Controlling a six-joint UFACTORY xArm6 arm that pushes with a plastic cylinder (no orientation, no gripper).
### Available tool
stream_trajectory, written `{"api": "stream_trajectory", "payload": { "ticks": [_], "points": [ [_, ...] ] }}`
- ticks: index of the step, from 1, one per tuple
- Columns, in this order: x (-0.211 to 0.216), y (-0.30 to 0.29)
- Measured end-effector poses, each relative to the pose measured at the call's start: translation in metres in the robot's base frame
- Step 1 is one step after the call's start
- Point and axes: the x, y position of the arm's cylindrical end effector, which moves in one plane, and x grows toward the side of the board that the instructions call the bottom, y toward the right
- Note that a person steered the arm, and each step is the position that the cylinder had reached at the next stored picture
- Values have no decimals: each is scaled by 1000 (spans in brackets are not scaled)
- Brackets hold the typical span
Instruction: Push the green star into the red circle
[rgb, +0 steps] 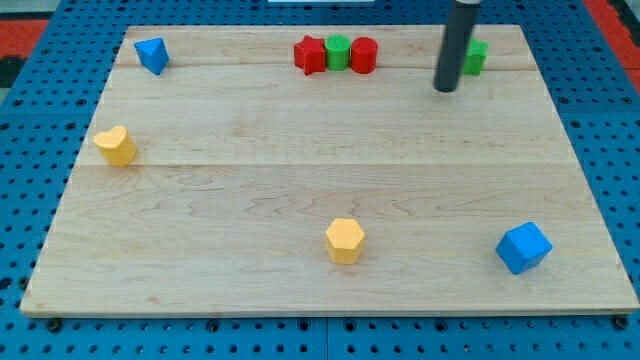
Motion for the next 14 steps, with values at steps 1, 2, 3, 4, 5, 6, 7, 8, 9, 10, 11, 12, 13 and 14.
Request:
{"api": "stream_trajectory", "payload": {
  "ticks": [1, 2, 3, 4, 5, 6, 7, 8, 9, 10, 11, 12, 13, 14],
  "points": [
    [-1, 70],
    [-30, 107],
    [-64, 90],
    [-84, 18],
    [-89, -33],
    [-80, 8],
    [-46, 41],
    [-43, 10],
    [-59, -25],
    [-65, -48],
    [-65, -53],
    [-48, -51],
    [-23, -52],
    [-21, -52]
  ]
}}
